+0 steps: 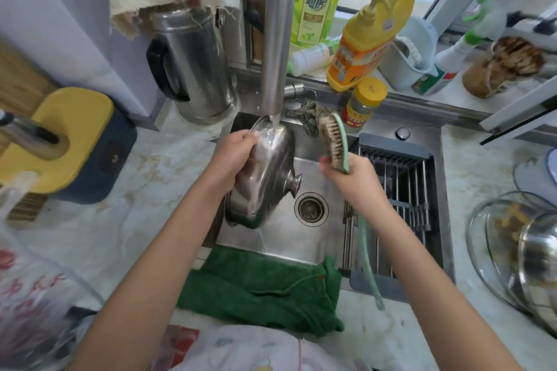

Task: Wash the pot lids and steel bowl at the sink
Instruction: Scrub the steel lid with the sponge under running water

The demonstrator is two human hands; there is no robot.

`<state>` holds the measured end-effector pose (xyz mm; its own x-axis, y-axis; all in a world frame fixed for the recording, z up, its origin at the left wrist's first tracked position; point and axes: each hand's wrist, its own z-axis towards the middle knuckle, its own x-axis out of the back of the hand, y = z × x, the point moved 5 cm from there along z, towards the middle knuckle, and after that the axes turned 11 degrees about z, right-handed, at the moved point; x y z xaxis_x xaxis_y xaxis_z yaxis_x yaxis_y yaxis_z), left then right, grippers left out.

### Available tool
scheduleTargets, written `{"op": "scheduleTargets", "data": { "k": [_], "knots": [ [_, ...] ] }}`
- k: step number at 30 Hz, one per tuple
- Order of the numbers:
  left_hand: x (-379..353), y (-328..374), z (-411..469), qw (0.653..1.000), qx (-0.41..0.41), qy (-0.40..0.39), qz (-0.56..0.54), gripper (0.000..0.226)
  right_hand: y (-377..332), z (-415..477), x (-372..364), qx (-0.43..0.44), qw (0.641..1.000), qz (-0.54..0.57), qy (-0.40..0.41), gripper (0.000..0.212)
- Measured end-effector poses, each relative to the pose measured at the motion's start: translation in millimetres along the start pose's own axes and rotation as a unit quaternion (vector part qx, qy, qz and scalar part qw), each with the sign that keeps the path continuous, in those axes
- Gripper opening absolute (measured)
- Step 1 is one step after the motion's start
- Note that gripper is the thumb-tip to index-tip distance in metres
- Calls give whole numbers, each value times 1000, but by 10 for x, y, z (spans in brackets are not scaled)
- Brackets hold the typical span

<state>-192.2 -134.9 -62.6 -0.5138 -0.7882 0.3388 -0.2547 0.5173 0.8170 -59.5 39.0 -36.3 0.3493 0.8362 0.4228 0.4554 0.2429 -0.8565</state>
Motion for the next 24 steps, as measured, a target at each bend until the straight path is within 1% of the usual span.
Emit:
{"op": "scheduleTargets", "data": {
  "k": [1, 2, 4, 6, 7, 10, 11, 12, 14, 16, 17, 19, 21, 24],
  "knots": [
    [-29, 22, -25, 999, -12, -32, 31, 34, -29, 126, -33, 6, 999, 37, 7, 18],
    [-48, 29, -33, 997, -19, -56, 52, 32, -70, 240, -103, 15, 998, 65, -2, 14],
    [-71, 66, -46, 993, -29, -86, 70, 31, -152, 414, -284, 43, 994, 79, -63, 21],
    [-73, 100, -47, 992, -25, -110, 62, 25, -224, 509, -424, 73, 987, 51, -132, 31],
    [-66, 119, -41, 991, -17, -120, 52, 24, -267, 547, -442, 87, 984, 23, -152, 34],
    [-59, 155, -16, 986, -12, -154, 57, 25, -371, 677, -378, 116, 969, -106, -192, 34],
    [-76, 179, -14, 984, -20, -166, 66, 22, -429, 682, -368, 122, 957, -147, -219, 30],
    [-101, 204, -19, 981, -31, -178, 73, 20, -459, 681, -372, 127, 947, -165, -244, 22],
    [-141, 243, -30, 976, -48, -200, 76, 17, -480, 670, -369, 118, 944, -142, -274, 1],
    [-105, 270, -60, 967, -65, -236, 74, 20, -426, 697, -285, 98, 953, -113, -263, 12],
    [-56, 281, -72, 960, -75, -257, 83, 25, -376, 720, -212, 84, 960, -95, -249, 12],
    [75, 259, -45, 949, -98, -280, 105, 37, -290, 731, -54, 56, 973, -21, -222, 15],
    [146, 268, -12, 943, -125, -278, 131, 45, -224, 720, 42, 24, 979, 45, -195, 16],
    [77, 296, -17, 937, -167, -246, 180, 45, -127, 719, 40, 12, 985, 62, -161, 17]
  ]
}}
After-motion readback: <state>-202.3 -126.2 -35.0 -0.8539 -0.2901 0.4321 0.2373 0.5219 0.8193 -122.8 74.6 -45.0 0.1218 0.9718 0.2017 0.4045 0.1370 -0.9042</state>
